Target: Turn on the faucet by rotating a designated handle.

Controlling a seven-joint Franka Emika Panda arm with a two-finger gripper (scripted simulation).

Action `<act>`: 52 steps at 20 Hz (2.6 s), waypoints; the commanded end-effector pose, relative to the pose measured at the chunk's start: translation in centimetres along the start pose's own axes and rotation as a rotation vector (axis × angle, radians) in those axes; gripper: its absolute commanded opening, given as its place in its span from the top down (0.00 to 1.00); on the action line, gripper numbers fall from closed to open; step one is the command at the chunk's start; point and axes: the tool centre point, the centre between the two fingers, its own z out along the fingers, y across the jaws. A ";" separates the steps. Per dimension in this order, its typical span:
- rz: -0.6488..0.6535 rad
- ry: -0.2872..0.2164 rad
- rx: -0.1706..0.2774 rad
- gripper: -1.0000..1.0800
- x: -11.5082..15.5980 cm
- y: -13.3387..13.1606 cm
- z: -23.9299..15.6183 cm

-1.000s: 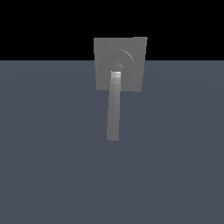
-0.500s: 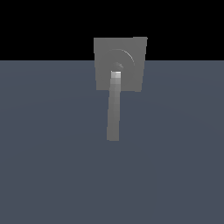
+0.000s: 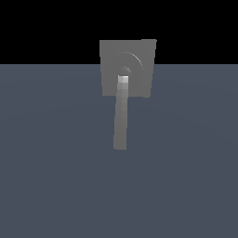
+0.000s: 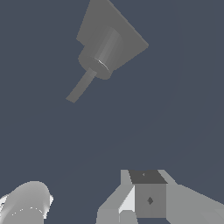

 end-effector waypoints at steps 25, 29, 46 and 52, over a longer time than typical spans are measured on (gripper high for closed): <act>-0.924 -0.511 -1.210 1.00 8.1 -6.3 -12.2; -1.076 -0.691 -1.350 1.00 10.3 -9.1 -12.5; -1.718 -1.742 -1.665 1.00 19.9 -21.8 -2.9; -1.926 -2.215 -1.620 1.00 22.0 -24.9 4.8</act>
